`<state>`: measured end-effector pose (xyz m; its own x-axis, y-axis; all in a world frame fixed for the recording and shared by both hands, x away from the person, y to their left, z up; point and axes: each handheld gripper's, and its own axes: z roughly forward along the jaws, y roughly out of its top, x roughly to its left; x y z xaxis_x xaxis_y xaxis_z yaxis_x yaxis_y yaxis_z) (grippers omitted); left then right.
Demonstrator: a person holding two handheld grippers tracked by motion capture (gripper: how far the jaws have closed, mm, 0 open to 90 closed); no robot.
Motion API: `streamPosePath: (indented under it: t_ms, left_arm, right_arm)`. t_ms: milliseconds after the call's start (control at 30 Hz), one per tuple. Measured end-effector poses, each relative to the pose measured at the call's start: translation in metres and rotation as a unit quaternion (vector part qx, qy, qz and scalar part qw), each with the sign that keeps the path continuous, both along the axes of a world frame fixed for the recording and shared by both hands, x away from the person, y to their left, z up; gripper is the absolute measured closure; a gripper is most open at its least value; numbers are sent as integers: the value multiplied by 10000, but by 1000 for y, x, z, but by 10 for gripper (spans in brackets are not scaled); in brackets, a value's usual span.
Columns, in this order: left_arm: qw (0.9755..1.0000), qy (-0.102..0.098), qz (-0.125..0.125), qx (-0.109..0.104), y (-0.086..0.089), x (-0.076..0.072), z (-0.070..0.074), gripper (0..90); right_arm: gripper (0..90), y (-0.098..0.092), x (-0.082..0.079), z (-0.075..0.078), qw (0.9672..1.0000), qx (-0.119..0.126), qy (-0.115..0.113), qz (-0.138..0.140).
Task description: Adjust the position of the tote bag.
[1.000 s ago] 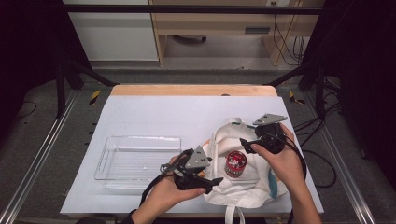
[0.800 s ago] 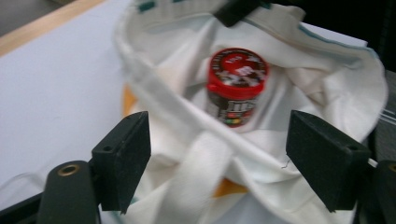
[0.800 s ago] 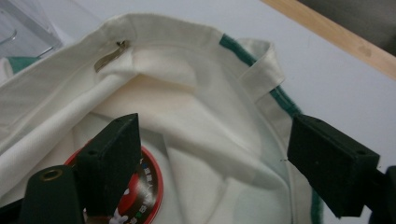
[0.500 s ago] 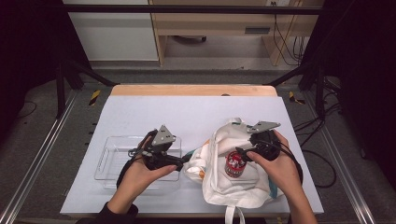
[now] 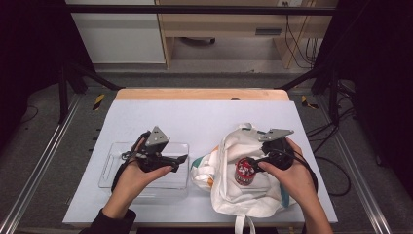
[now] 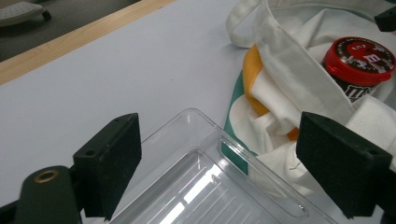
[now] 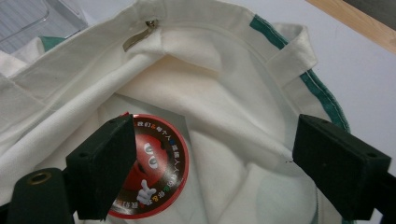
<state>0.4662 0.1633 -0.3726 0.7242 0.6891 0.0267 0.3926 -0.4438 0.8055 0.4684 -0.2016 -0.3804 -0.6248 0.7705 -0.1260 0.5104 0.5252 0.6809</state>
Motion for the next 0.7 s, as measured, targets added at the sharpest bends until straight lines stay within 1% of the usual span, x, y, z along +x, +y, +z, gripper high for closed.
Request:
streamPosePath:
  t_ms: [100, 167, 233, 433, 467, 500, 567, 600, 633, 700]
  left_arm:
    - [10000, -7, 24, -13, 3, 1, 1, 142]
    - [10000, -13, 27, -16, 5, 1, 2, 142]
    - [10000, -25, 58, -22, 7, 1, 2, 142]
    - [9999, -13, 125, -5, 11, 3, 1, 137]
    - [9999, -8, 124, 2, 11, 3, 1, 137]
    - [9999, -7, 118, 5, 11, 3, 1, 137]
    - [9999, -8, 106, 11, 11, 3, 1, 137]
    - [9999, -3, 100, 9, 11, 3, 1, 137]
    - [10000, -4, 92, 11, 10, 3, 1, 137]
    - [10000, 0, 83, 26, 10, 3, 1, 137]
  right_arm:
    - [144, 3, -1, 1, 10000, 42, -24, 63]
    - [147, 6, -2, 2, 9999, 1, -26, 148]
    - [150, 8, -3, 1, 9998, 27, -36, 213]
    - [153, 14, -2, -6, 9991, -20, 94, 403]
    - [153, 15, -3, -7, 9990, -61, 119, 432]
    - [153, 16, -3, -8, 9988, -43, 139, 471]
    - [153, 17, -3, -9, 9984, -87, 178, 531]
    - [153, 19, -3, -10, 9983, -52, 189, 558]
    - [152, 20, -3, -11, 9978, -104, 225, 610]
    - [147, 22, -3, -13, 9974, -113, 266, 661]
